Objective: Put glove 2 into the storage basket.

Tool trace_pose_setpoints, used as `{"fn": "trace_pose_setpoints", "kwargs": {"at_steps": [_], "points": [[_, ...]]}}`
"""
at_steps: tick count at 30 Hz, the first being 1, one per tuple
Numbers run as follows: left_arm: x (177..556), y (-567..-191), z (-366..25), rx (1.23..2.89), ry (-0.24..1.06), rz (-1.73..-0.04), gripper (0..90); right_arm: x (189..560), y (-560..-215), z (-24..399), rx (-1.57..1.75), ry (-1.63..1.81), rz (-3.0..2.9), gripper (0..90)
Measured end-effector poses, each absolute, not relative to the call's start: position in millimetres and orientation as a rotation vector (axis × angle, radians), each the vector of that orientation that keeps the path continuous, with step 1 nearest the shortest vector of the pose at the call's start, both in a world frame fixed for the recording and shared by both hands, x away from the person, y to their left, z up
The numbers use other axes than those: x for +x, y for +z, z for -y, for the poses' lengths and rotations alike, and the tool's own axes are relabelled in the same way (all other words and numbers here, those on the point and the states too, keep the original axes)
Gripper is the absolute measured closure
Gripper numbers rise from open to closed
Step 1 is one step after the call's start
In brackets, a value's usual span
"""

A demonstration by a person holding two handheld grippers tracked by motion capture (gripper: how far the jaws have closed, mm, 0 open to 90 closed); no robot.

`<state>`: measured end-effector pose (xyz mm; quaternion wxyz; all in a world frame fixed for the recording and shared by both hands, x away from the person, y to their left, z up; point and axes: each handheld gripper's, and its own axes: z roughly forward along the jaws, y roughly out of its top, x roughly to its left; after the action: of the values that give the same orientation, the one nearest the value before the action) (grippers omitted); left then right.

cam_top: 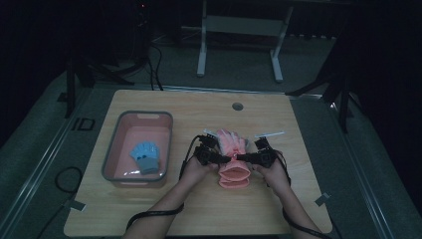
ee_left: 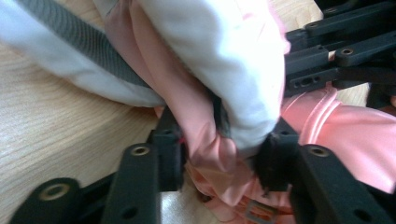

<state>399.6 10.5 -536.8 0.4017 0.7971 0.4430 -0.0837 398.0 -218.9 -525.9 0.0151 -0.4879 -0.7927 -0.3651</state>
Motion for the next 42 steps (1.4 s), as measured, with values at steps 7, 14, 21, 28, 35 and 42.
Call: {"fn": "trace_pose_setpoints", "kwargs": {"at_steps": [7,14,21,28,35,42], "points": [[396,-513,-14,2.048,-0.192,-1.080,66.2,387,-507,215,-1.519,-1.193,2.493,75.7],[392,-480,-26,2.056,-0.136,-1.039,66.3,379,-476,204,-1.503,-1.266,2.541,75.8],[390,-454,-51,2.060,-0.106,-1.026,66.3,380,-452,182,-1.446,-1.310,2.561,75.8],[389,-431,-76,2.066,-0.070,-1.023,66.4,383,-431,157,-1.379,-1.342,2.598,75.8],[386,-417,-104,2.059,-0.030,-1.031,66.5,388,-419,131,-1.311,-1.370,2.619,75.7],[383,-404,-134,2.053,0.000,-1.046,66.4,391,-406,100,-1.255,-1.372,2.638,75.7]]}}
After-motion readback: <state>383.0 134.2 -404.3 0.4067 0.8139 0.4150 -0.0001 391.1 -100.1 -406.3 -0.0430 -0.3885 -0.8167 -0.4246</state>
